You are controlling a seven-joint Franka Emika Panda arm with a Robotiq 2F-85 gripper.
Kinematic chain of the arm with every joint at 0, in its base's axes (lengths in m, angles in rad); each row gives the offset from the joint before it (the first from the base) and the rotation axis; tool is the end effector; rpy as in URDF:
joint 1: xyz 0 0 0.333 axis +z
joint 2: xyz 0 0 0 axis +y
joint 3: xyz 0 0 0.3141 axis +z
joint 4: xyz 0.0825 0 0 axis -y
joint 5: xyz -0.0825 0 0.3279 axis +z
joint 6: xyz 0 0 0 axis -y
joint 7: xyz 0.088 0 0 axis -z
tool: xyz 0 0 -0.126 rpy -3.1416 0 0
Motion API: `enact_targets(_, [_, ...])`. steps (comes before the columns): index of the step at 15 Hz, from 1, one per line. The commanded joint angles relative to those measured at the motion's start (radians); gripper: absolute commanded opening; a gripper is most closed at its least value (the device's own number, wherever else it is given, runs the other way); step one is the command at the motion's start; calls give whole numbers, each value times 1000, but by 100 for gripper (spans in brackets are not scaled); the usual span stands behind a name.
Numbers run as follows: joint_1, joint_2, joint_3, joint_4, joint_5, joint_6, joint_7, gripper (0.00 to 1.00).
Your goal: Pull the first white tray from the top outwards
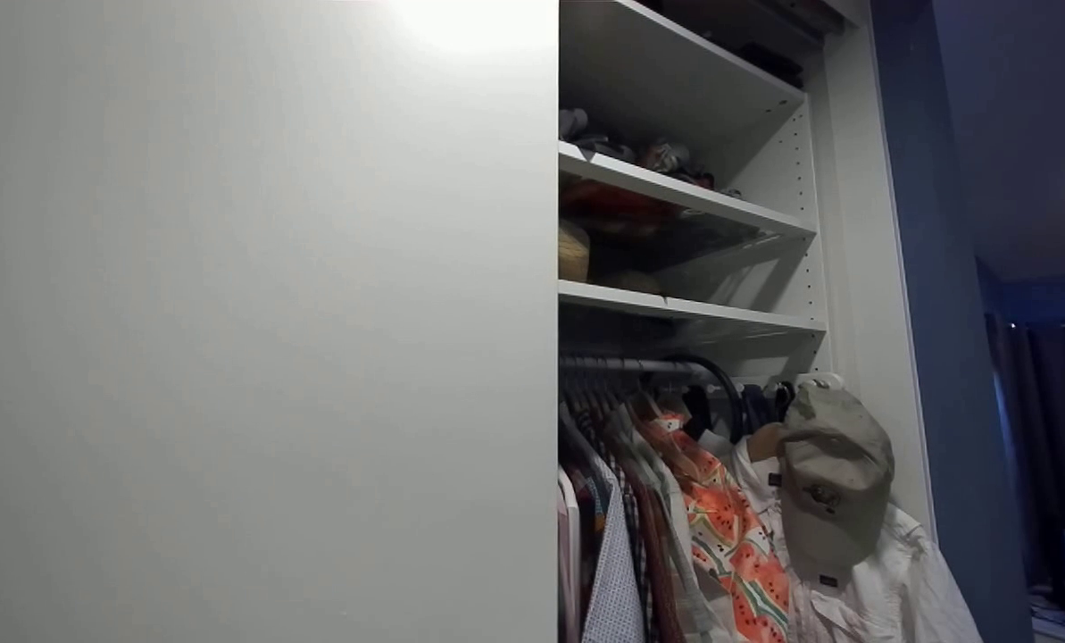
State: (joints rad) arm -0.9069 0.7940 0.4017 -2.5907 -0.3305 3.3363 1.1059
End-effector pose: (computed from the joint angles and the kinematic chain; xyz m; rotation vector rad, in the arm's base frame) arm 0.3696 -0.1209 0.0642 -2.1430 1.7991 0.0642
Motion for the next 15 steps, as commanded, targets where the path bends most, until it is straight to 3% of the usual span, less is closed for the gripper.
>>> enact_targets(1, [-65,15,76,-23,156,-194,-148,100])
enact_targets(4, [14,-41,46,-54,348,-339,-229,100])
enact_targets(7, [103,-112,9,-83,527,-405,-251,100])
enact_targets(9, [151,-129,3,-95,642,-353,-258,100])
enact_targets(11, [144,-160,59,-147,755,-179,-269,100])
enact_targets(14, [113,-228,134,-229,789,15,-230,100])
enact_targets(15, [149,-202,125,-176,837,46,-257,100])
